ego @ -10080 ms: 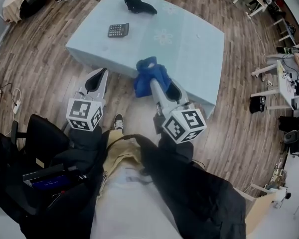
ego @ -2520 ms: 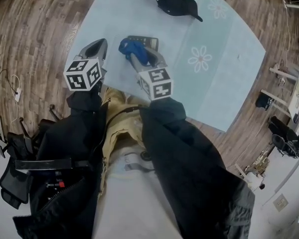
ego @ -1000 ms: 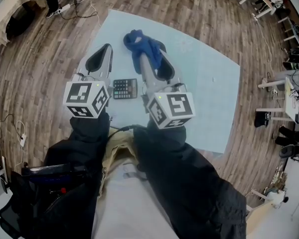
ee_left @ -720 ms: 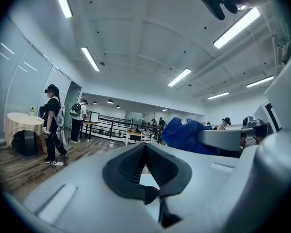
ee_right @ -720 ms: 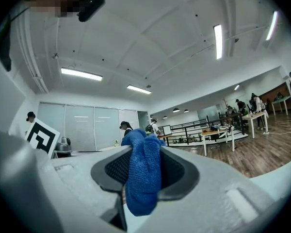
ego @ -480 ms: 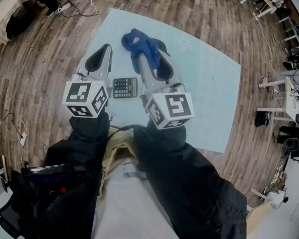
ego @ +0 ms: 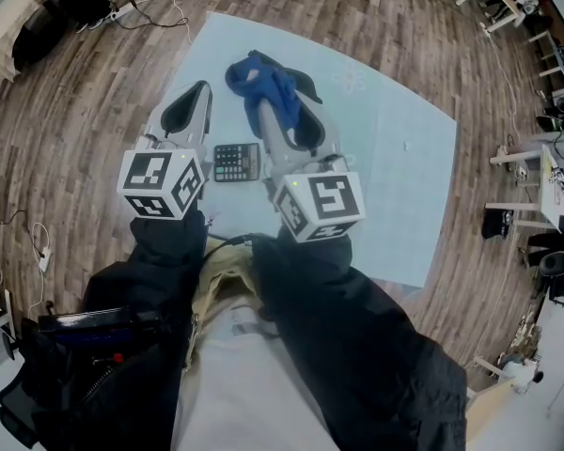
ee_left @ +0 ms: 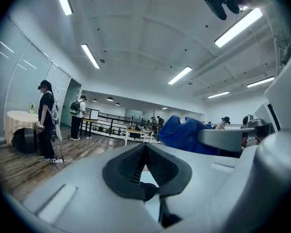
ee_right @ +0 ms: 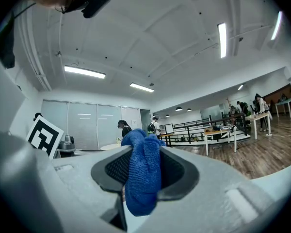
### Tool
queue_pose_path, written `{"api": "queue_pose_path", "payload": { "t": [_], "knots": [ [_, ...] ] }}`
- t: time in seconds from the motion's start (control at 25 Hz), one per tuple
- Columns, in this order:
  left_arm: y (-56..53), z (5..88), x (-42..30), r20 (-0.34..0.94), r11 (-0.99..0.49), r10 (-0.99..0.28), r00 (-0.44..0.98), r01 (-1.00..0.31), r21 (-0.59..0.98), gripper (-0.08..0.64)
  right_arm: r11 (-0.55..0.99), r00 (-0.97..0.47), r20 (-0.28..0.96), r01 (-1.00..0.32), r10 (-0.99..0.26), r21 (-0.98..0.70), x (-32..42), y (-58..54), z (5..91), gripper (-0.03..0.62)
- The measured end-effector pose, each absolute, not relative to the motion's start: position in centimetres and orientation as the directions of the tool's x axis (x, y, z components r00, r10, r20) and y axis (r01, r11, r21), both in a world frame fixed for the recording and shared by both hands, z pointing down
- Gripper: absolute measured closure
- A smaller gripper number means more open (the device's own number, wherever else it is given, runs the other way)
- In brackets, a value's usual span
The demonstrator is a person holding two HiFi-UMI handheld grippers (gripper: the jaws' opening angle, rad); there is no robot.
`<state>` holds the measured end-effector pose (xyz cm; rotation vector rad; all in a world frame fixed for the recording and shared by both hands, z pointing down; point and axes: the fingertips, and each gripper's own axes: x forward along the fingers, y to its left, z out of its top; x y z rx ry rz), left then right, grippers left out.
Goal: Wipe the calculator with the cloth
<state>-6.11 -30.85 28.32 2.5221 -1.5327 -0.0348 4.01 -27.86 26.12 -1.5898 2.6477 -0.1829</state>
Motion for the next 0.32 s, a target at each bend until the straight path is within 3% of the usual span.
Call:
{"api": "queue_pose_path", "payload": {
  "t": [0.32],
  "knots": [
    [-31.11,28.21,-5.57,0.086,-0.446,-0.881,0.465,-0.877,0.177,0.557,0.464,-0.47,0.02,-0.875,-0.882,-0.14,4.68,-28.12,25.95,0.459]
  ]
}}
